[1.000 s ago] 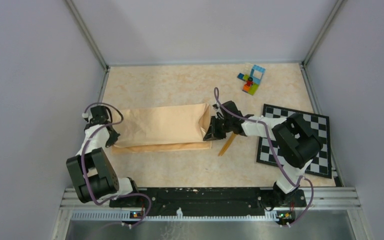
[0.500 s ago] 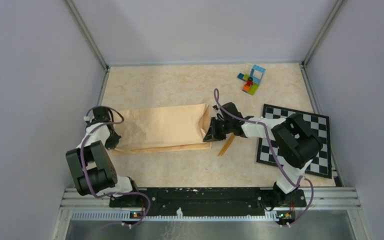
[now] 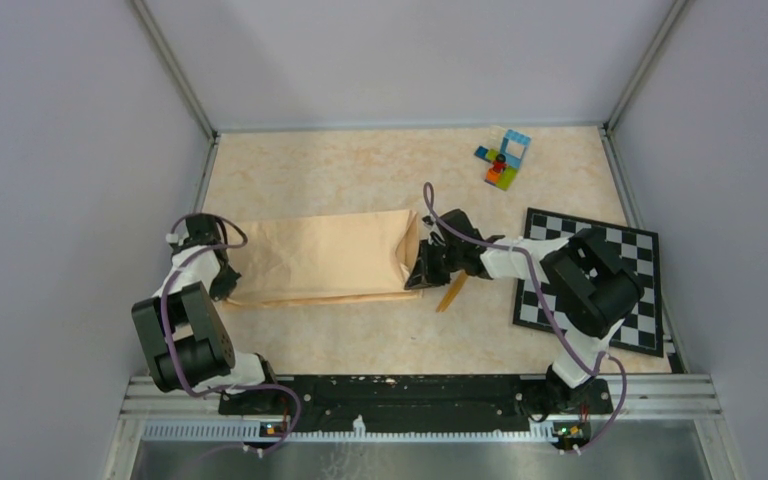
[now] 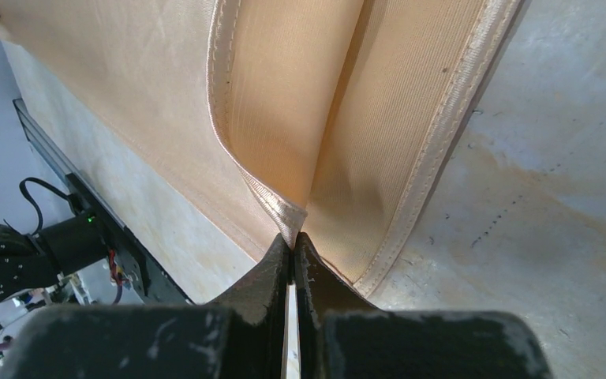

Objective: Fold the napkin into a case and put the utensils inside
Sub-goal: Fold and flatten the napkin at the center of the board, then smooth out the rectangle-folded napkin at the center of the board.

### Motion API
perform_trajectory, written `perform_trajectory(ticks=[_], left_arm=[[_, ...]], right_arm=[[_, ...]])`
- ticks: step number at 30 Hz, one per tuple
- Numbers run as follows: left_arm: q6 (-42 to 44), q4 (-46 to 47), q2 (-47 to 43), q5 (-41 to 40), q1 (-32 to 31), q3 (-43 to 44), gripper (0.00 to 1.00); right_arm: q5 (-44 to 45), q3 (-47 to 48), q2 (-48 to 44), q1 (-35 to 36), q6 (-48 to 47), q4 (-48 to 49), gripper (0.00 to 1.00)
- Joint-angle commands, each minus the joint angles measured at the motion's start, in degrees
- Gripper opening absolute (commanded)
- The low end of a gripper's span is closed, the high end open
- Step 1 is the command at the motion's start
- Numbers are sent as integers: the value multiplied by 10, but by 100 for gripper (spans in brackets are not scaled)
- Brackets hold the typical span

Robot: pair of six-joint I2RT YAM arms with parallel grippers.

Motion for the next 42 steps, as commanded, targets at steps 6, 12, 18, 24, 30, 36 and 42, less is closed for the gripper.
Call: perform_trajectory(ticks=[6,12,18,24,30,36,42], left_arm=[[-17,-11,-50,-55,3,12,1],[-23,-9,-27,-41,4,8,2],[-43,-33,-44,-55,4,16,21],[-50,-61,-122,-81,3,36,59],[-16,-25,-170,67,-3,19,67],[12,44,-122,267,-6,8,73],[-1,95,-68,319,-4,9,74]], right_arm=[[21,-12,-34,7,-4,0,0],[20,-14,-15,6,-3,5,0],[21,-5,-27,6,-8,-21,10],[80,33,-105,7,-60,-155,42],[134,41,-168,7,-112,-175,49],[-13,64,-96,8,-85,-74,52],[-12,51,-60,4,-66,-63,51]])
